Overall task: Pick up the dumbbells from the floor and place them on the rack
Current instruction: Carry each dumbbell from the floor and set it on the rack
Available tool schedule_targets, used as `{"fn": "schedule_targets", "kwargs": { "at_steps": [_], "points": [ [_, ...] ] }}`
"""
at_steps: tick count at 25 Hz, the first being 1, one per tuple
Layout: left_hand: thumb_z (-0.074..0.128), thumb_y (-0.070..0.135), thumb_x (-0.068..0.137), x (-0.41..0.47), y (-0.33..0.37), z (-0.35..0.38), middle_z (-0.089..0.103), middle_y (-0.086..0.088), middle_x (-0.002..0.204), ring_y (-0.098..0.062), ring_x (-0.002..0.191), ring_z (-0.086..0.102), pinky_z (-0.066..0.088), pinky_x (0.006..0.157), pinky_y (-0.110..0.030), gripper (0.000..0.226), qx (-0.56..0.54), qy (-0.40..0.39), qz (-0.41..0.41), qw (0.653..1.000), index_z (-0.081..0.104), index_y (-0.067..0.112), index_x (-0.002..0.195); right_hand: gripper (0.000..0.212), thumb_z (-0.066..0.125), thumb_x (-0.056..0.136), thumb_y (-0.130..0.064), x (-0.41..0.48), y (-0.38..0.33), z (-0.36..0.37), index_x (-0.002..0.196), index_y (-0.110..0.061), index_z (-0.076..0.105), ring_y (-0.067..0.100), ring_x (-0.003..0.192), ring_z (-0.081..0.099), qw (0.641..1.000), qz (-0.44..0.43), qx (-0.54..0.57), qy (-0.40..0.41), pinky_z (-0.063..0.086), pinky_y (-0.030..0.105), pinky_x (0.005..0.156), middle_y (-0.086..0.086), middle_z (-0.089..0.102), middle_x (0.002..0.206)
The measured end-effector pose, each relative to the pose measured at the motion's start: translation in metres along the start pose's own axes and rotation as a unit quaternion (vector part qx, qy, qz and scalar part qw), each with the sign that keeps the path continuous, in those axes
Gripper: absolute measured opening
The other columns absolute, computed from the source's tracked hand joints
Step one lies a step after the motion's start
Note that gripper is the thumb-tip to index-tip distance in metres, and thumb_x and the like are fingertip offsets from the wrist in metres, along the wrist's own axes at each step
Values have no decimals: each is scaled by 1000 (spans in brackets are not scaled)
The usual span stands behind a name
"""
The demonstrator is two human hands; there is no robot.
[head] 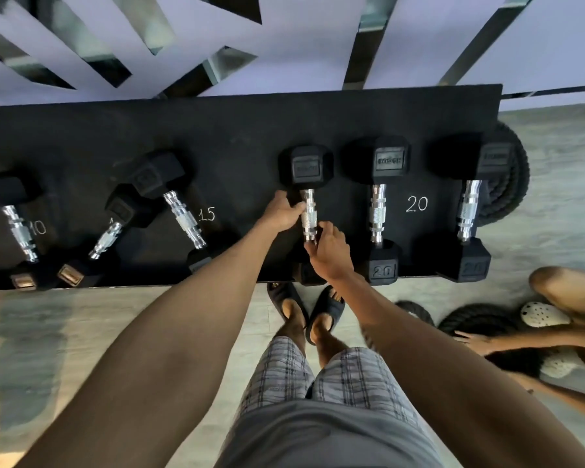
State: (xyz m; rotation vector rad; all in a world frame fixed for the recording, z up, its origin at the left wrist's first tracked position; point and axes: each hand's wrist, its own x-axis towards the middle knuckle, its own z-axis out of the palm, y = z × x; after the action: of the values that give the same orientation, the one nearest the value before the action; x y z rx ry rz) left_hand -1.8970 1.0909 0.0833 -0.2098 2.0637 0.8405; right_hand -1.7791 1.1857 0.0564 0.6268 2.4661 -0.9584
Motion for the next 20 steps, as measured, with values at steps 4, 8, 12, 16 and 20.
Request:
{"fn": "schedule_targets", "kwargs": {
  "at_steps": [4, 8, 12, 16, 20],
  "points": [
    [49, 20, 97, -41, -37, -27, 65, -12, 114, -31, 117, 60, 47, 101, -34, 25, 100, 49, -7, 994, 65, 3, 105, 25, 53, 94, -19, -20, -20, -20, 118, -10, 50, 33, 109, 56, 995, -62, -68, 35, 49, 49, 89, 14, 61, 115],
    [45, 15, 91, -65, -81, -51, 72, -19, 102, -35, 95, 69, 58, 87, -44, 28, 97, 85, -28, 991, 69, 4, 99, 17, 49, 96, -19, -29, -64, -15, 109, -10, 56, 29, 92, 66, 994, -95, -40, -24, 53, 38, 78, 11, 69, 99],
    [42, 18, 82, -70, -116, -80, 71, -17, 90, -33, 83, 69, 59, 77, -43, 23, 128, 93, -28, 987, 58, 12, 67, 18, 49, 96, -18, -24, -105, 19, 108, -8, 57, 30, 95, 66, 987, -125, -61, -82, 54, 37, 76, 12, 70, 99],
    [45, 31, 85, -56, -159, -123, 70, -13, 90, -30, 81, 69, 59, 77, -42, 29, 82, 106, -50, 990, 64, 8, 86, 21, 51, 96, -20, -10, -148, 62, 110, -8, 59, 31, 103, 64, 983, -110, -73, -127, 54, 39, 83, 12, 71, 103],
    [50, 46, 89, -26, -187, -159, 73, -11, 84, -27, 77, 72, 61, 75, -42, 44, -28, 111, -56, 992, 68, 6, 89, 36, 58, 94, -29, 1, -180, 97, 124, -8, 55, 30, 119, 54, 989, -73, -51, -120, 46, 41, 99, 14, 64, 118]
  ]
}}
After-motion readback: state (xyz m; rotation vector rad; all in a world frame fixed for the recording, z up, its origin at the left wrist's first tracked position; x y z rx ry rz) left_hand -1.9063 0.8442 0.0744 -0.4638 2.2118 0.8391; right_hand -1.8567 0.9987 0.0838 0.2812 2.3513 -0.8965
